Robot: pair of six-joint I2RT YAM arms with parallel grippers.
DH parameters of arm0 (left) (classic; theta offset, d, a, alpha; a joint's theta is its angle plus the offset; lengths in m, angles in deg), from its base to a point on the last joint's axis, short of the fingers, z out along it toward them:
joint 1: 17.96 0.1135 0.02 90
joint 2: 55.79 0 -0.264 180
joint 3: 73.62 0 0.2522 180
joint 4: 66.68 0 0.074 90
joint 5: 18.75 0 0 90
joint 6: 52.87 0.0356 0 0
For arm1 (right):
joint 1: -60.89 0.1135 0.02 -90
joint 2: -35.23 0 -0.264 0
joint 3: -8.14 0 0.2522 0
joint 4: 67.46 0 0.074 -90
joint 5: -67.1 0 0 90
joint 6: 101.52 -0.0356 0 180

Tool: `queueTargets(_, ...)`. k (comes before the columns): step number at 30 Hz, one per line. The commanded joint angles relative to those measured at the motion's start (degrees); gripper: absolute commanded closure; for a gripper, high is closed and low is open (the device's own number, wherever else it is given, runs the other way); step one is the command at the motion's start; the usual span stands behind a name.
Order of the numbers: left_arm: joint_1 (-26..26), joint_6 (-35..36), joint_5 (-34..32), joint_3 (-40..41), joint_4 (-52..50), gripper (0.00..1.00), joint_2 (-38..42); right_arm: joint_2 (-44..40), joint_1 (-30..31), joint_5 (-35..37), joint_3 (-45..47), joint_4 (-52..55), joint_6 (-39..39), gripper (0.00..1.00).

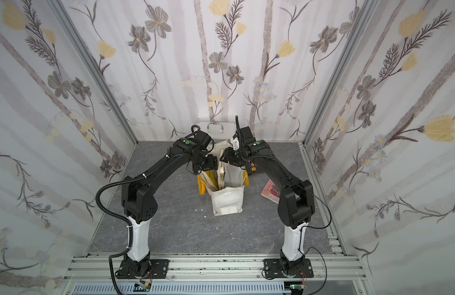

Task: Take out the books from the canvas bag
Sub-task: Pick up the book from the canvas bag.

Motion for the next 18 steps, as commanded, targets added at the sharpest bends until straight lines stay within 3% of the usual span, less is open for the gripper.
queueTargets(1, -0.2, -1.3, 2.3, 0.8, 2.1, 0.20, -0.1, 0.9, -0.1, -4.2, 0.0, -3.8, -2.7, 0.39)
queueTargets(9, -0.3, -0.8, 4.4, 1.4, 4.1, 0.20, -0.2, 3.2, -0.3, -6.4, -3.3, -3.5, -3.8, 0.35)
queueTargets(15, -0.3, -0.7, 5.5, 1.8, 5.5, 0.20, 0.1, 6.2, -0.3, -2.7, -7.6, 2.1, -3.2, 0.35)
queueTargets(17, -0.4, -0.7, 5.6, 1.7, 5.4, 0.19, 0.1, 7.3, -0.3, -0.6, -9.1, 4.8, -2.4, 0.43)
queueTargets(18, -0.3, -0.7, 5.4, 1.5, 5.1, 0.20, 0.1, 7.6, -0.3, 0.5, -9.5, 5.8, -2.1, 0.54)
